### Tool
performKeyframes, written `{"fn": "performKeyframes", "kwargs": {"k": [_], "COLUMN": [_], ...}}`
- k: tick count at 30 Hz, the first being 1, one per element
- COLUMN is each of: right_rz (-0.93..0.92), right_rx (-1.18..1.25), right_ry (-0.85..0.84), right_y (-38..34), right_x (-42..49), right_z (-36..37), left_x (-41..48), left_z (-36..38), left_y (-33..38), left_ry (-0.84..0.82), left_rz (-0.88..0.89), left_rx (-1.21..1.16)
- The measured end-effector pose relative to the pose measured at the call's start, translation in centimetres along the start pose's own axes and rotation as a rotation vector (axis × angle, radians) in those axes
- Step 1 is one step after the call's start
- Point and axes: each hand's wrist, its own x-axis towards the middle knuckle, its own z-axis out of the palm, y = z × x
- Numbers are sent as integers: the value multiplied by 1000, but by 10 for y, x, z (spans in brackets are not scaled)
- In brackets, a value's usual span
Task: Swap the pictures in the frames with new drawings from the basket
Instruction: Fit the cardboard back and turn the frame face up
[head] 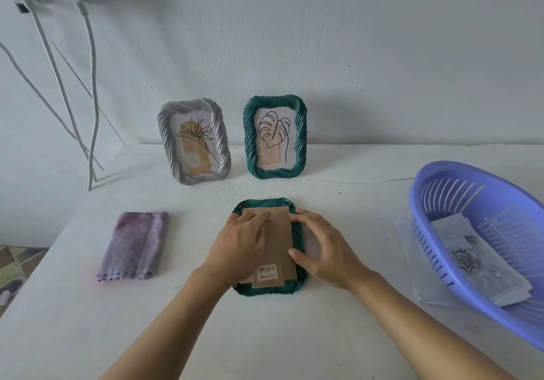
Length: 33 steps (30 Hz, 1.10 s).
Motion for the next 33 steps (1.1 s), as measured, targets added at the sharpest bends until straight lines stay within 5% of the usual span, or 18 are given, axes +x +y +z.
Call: {"fn": "performKeyframes", "kwargs": {"k": [5,8,33], "right_rz": [-34,-39,-97], "right_rx": [-25,-29,-73], "right_ry": [27,34,76], "right_y": [3,2,-1], "right_x": [1,0,-1], "right_z": [2,3,4], "left_x": [-14,-25,-63], "left_z": [-1,0,18], "left_y": [-27,-40,-65], "left_ry": [-79,11,227], "left_rz": [59,156,106], "left_rx": [-29,-90,-177]}}
